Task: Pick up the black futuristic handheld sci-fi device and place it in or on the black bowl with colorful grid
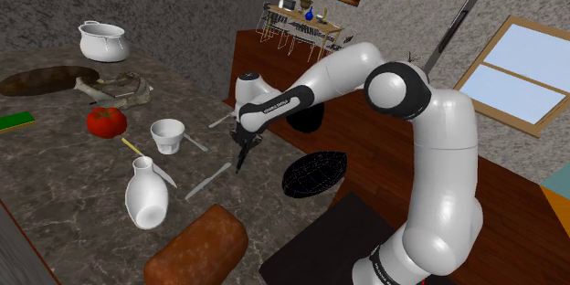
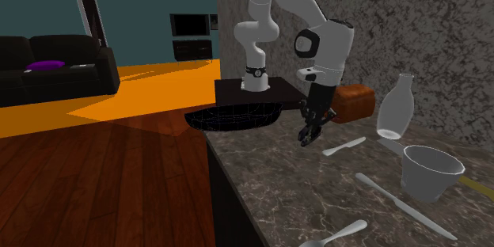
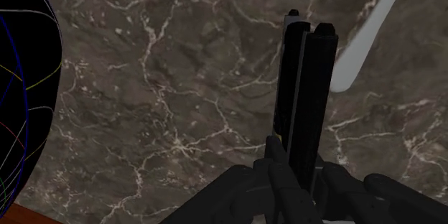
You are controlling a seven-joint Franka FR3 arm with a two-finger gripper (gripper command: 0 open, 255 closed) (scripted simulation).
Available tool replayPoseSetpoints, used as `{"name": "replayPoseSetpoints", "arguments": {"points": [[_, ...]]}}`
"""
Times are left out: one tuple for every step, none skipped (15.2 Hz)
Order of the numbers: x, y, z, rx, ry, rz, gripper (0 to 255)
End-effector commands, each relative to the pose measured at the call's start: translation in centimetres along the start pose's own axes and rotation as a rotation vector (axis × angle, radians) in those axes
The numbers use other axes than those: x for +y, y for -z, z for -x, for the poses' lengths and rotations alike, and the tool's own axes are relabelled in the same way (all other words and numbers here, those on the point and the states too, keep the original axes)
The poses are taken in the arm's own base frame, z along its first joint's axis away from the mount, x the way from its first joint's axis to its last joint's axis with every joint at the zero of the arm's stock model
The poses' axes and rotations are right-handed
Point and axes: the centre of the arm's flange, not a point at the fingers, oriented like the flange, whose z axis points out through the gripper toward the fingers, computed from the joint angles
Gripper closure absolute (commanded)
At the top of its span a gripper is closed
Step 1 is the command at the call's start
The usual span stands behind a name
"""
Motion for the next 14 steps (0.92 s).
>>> {"name": "replayPoseSetpoints", "arguments": {"points": [[0.2, 1.1, 0.0, 0.000, 0.000, 0.000, 255], [0.3, 1.6, -0.1, 0.000, 0.000, 0.000, 255], [0.3, 2.1, -0.1, 0.000, 0.000, 0.000, 255], [0.4, 2.7, -0.2, 0.000, 0.000, 0.000, 255], [0.4, 3.2, -0.2, 0.000, 0.000, 0.000, 255], [0.5, 3.7, -0.2, 0.000, 0.000, 0.000, 255], [0.5, 4.2, -0.3, 0.000, 0.000, 0.000, 255], [0.6, 4.8, -0.3, 0.000, 0.000, 0.000, 255], [0.6, 5.3, -0.4, 0.000, 0.000, 0.000, 255], [0.7, 5.8, -0.4, 0.000, 0.000, 0.000, 255], [0.7, 6.3, -0.5, 0.000, 0.000, 0.000, 255], [0.8, 6.9, -0.5, 0.000, 0.000, 0.000, 255], [0.8, 7.4, -0.6, 0.000, 0.000, 0.000, 255], [0.9, 7.9, -0.6, 0.000, 0.000, 0.000, 255]]}}
